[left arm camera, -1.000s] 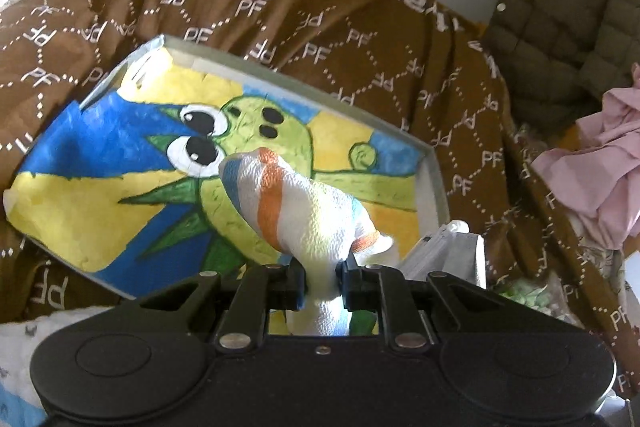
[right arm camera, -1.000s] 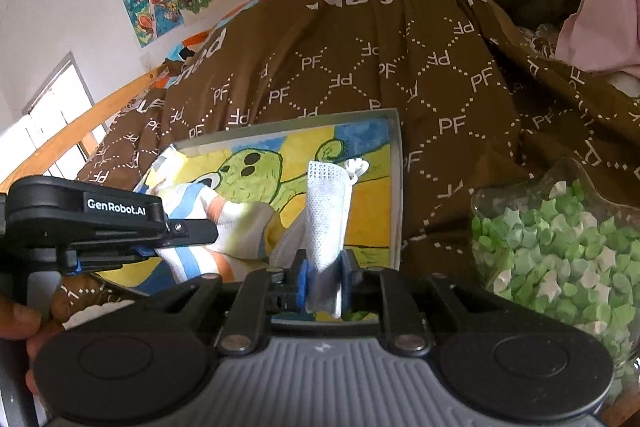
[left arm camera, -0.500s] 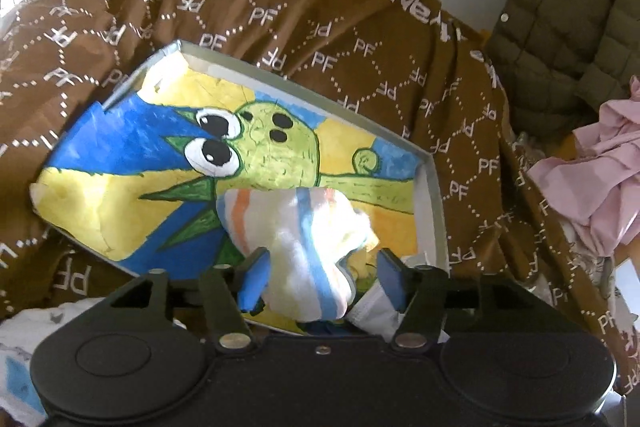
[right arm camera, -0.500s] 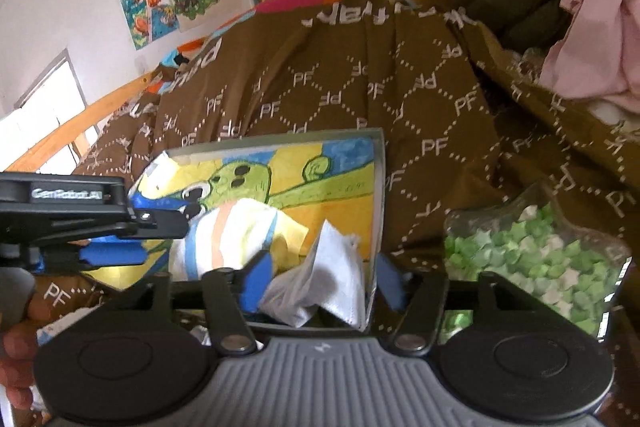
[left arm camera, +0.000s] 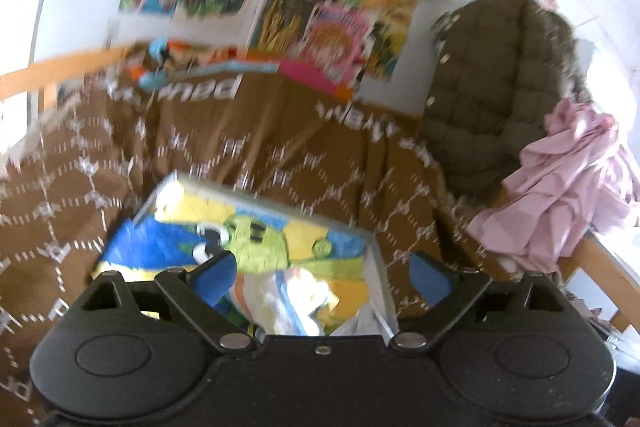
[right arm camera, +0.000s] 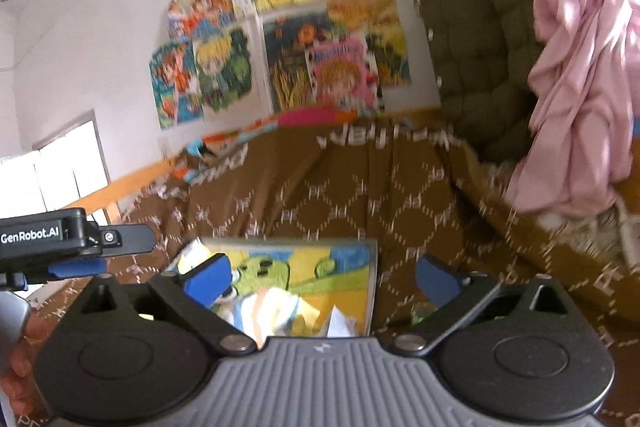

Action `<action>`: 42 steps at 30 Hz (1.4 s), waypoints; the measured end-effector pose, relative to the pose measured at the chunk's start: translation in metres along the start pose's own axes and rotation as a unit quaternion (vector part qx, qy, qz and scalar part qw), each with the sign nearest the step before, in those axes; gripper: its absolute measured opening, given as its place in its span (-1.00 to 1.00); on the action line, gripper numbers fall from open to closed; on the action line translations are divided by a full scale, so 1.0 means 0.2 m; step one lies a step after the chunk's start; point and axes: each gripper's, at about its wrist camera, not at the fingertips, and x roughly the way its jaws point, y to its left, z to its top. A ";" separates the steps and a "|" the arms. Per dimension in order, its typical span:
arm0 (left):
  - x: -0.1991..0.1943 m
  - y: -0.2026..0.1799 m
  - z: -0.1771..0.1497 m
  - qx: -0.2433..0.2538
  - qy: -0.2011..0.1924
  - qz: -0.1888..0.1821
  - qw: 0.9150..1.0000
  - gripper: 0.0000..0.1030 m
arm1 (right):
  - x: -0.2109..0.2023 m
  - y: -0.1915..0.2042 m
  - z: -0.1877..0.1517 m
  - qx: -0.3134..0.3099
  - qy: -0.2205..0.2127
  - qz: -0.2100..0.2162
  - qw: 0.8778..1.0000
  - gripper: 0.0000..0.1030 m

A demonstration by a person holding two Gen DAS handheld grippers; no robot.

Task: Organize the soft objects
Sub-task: 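Open the left tool over the painted tray while the right tool releases the mask there, then raise both open tools from the tray and move back over the pile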

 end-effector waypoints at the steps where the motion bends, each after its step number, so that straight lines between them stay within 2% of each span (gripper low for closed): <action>1: -0.05 -0.02 0.00 0.006 -0.011 0.000 1.000 0.88 | -0.05 0.00 0.01 0.000 -0.009 -0.002 1.000 0.99; 3: -0.14 -0.04 0.00 0.017 -0.035 0.001 0.999 0.97 | -0.12 0.01 0.02 0.001 -0.022 -0.005 1.000 0.99; 7: -0.32 -0.09 -0.01 0.029 -0.070 -0.006 0.997 0.98 | -0.23 0.02 0.01 0.005 -0.031 -0.005 0.999 0.99; 17: -0.60 -0.13 -0.13 0.054 -0.098 -0.016 0.994 0.98 | -0.45 0.10 -0.02 -0.007 -0.054 -0.004 0.998 0.99; 22: -0.73 -0.11 -0.19 0.063 -0.114 -0.003 0.991 0.98 | -0.56 0.14 -0.05 -0.011 -0.067 -0.003 0.998 0.99; 35: -0.94 -0.06 -0.29 0.096 -0.111 0.000 0.989 0.99 | -0.71 0.19 -0.15 -0.023 -0.058 -0.012 0.998 0.99; 42: -0.98 -0.01 -0.36 0.112 -0.090 0.001 0.990 0.99 | -0.74 0.22 -0.21 -0.038 -0.041 -0.033 0.998 0.99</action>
